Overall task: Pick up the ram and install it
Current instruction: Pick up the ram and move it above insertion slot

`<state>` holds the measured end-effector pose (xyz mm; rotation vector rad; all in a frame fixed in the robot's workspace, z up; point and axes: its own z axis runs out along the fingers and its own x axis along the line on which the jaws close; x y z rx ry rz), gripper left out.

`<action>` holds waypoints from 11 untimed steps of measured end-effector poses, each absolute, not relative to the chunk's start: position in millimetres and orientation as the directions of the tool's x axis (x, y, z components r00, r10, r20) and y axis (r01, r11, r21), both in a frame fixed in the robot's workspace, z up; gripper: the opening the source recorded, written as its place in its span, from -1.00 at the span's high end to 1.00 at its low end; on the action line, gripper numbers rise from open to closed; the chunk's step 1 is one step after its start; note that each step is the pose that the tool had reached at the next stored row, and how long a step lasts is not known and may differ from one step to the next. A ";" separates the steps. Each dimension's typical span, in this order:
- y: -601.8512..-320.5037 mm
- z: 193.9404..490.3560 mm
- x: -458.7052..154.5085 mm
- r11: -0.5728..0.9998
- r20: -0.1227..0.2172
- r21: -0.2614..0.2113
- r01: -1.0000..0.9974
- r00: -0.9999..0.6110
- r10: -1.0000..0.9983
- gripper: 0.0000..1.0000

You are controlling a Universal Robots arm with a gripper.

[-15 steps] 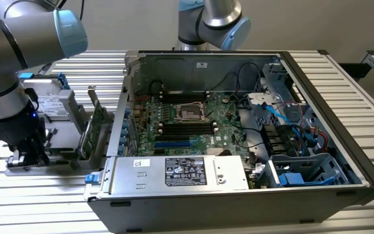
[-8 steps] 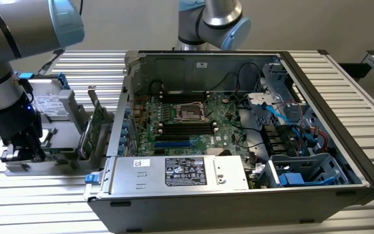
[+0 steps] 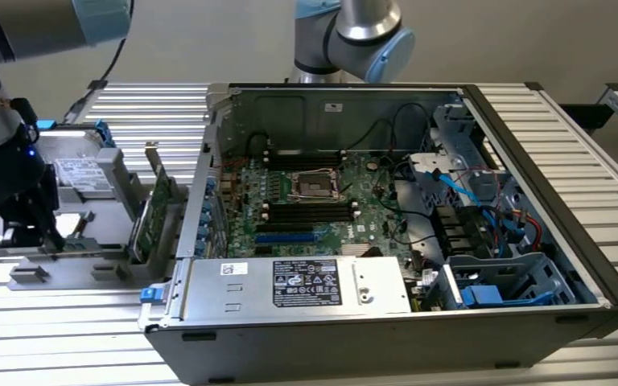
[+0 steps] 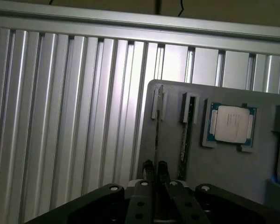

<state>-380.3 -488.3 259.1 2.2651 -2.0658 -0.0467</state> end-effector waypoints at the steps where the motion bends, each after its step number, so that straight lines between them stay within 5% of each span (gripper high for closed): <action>1: -488.3 263.3 -379.8 -0.090 0.028 0.077 -0.993 0.093 -0.995 0.72; 11: -487.1 286.4 -375.9 -0.085 0.028 0.078 -0.993 0.087 -0.996 0.72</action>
